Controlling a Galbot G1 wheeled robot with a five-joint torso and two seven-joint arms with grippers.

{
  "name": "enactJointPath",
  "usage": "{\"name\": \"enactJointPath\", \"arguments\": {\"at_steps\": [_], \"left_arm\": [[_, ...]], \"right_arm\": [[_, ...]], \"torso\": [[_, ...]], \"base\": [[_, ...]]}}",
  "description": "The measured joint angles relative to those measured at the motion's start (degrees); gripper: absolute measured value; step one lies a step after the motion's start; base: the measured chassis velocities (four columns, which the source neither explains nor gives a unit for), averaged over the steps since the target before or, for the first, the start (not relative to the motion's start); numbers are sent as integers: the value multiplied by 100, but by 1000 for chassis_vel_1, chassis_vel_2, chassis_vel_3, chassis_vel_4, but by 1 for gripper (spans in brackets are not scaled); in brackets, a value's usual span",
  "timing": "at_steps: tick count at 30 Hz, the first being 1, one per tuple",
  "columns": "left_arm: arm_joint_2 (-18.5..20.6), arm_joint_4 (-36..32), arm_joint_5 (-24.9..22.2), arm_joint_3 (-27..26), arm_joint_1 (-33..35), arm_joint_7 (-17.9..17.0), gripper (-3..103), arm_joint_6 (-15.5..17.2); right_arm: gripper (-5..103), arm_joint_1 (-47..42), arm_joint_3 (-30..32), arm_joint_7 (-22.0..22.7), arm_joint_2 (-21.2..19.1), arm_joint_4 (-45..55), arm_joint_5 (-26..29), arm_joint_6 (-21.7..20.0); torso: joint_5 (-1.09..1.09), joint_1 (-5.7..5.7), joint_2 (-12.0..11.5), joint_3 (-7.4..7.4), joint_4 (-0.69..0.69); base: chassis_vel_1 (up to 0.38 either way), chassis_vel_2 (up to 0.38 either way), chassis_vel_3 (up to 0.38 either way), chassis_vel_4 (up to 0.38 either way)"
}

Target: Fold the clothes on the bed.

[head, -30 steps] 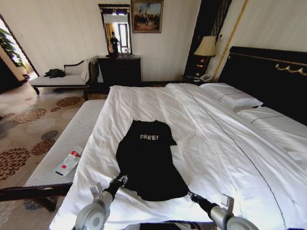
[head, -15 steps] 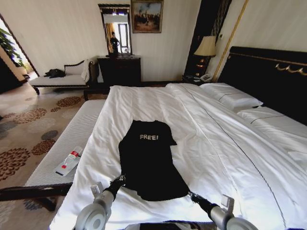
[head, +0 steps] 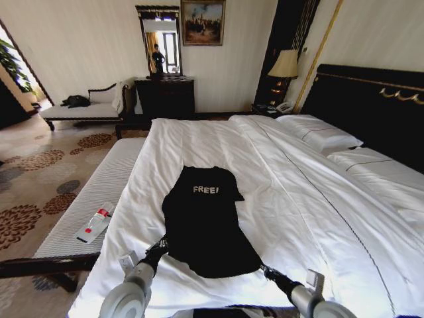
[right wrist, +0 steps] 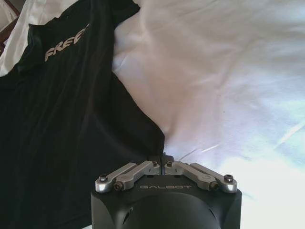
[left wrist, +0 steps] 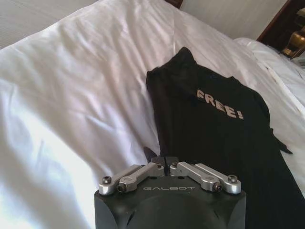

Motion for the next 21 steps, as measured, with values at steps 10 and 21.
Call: {"name": "enactJointPath", "arguments": {"at_steps": [10, 21], "left_arm": [[-35, -481, -233, -232, 431, -733, 1, 369], [-118, -129, -566, -846, 30, -1069, 1, 492]], "right_arm": [[0, -20, 63, 280, -164, 507, 416, -207], [0, -34, 187, 669, -163, 869, 785, -524]], "torso": [[-2, 0, 0, 0, 0], [-2, 0, 0, 0, -1]], "base": [[0, 0, 0, 0], [0, 0, 0, 0]]}}
